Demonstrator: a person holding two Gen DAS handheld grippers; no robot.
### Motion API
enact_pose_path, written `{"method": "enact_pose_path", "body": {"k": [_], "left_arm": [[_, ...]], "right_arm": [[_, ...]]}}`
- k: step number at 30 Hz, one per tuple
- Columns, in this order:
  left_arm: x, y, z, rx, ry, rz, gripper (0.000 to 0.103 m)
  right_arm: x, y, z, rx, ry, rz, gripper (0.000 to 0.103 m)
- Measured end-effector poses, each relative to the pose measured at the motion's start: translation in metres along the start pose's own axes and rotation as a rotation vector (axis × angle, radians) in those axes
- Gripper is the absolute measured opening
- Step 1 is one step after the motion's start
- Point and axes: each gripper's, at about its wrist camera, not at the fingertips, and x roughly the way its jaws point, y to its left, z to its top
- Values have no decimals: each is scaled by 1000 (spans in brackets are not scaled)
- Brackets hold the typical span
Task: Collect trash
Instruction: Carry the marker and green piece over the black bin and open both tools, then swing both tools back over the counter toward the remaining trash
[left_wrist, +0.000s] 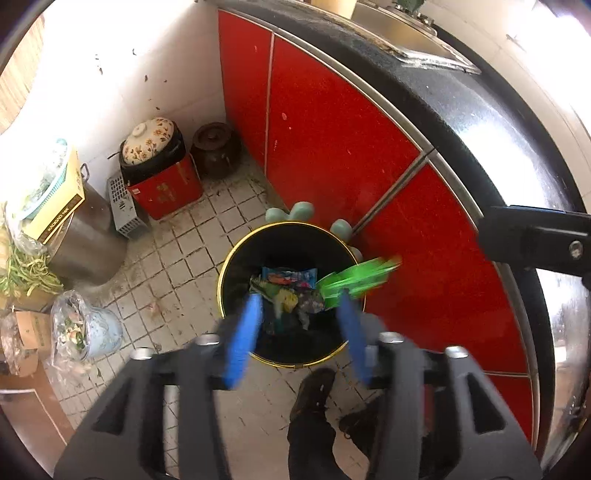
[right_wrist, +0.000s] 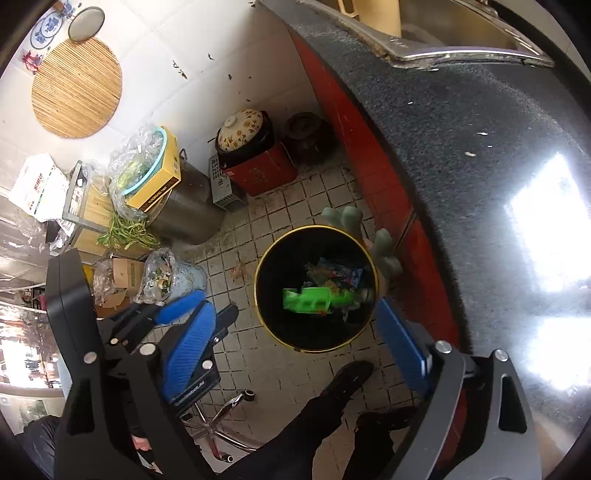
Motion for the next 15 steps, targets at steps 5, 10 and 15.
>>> {"method": "enact_pose_path", "body": {"k": [5,10,15], "left_arm": [[-15,-14,5,31,-16,25,85],[-39,-63,19,120,-32,8,93],[-58,-165,33,309,-53,-85,93]], "right_arm": [[-40,-28,-21,23,-45,-18,91],[-105,-91,-66,106,-148,-152,92],[-184,-170,-137,269,-276,-325,92]]}}
